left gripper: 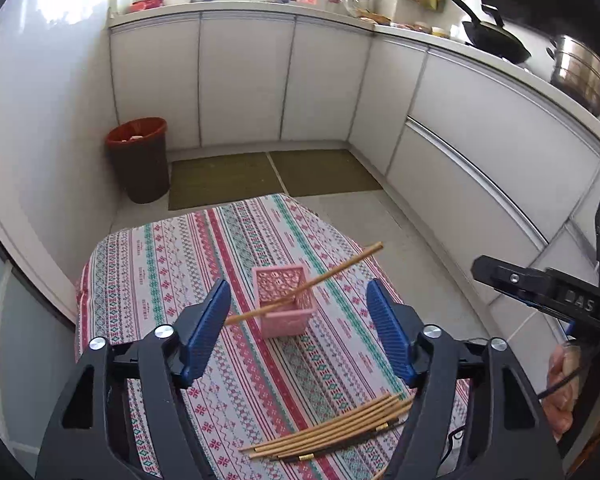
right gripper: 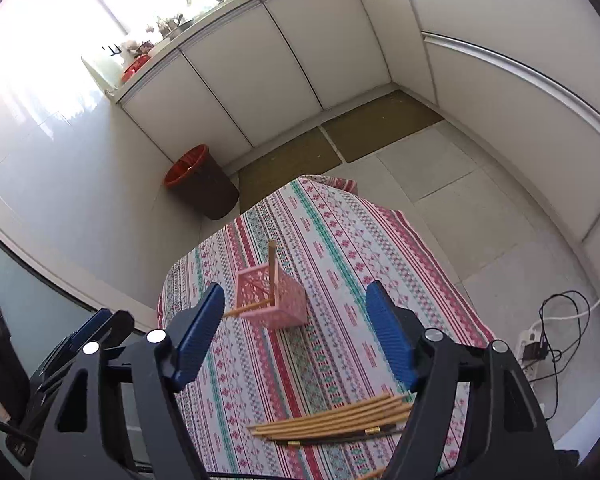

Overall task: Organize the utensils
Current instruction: 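Lower the left tool to the stick pile and grasp another stick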

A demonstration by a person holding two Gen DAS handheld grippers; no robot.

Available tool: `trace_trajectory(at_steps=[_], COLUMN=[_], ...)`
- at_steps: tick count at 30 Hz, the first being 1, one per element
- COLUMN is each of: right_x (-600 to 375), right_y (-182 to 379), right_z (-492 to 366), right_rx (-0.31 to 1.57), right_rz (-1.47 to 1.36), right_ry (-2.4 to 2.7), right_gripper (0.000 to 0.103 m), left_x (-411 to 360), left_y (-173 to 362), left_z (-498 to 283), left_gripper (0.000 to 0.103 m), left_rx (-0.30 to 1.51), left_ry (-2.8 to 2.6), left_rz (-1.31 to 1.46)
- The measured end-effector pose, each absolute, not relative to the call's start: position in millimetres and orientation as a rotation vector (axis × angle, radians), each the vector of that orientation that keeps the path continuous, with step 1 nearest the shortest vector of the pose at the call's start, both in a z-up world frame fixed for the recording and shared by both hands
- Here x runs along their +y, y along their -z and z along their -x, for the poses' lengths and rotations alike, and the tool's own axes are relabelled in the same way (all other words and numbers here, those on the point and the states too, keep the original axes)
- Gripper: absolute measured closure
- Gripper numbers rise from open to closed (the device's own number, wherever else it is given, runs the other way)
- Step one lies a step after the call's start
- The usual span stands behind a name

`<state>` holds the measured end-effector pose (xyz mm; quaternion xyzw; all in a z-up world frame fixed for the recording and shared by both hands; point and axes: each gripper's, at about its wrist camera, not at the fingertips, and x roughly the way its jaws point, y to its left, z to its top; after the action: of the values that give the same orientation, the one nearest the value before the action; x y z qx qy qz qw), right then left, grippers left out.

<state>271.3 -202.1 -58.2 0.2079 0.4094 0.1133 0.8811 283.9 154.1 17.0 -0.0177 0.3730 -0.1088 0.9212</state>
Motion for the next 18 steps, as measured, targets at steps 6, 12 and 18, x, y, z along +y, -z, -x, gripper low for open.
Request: trace_trajectory(at_steps=[6,12,18], right_x=[-249,-279,-286], right_y=[93,167,207], right_z=[-183,-137,-113], right_rx=[0.936,1.197,1.290], right_rz=[-0.488,-0.641,-0.680], right_ry=[-0.211,-0.144,-0.083], right_gripper=[0.020,0.020,0.020], left_x=[128,88,55], left_y=[23,93,151], left_z=[-267,-267,-276], left_gripper=[0.014,0.014,0.024], left_rx=[0.905,1.141,1.271], left_ry=[0.350,0.552,0.622], left_rz=[-0.046,-0.125,-0.134])
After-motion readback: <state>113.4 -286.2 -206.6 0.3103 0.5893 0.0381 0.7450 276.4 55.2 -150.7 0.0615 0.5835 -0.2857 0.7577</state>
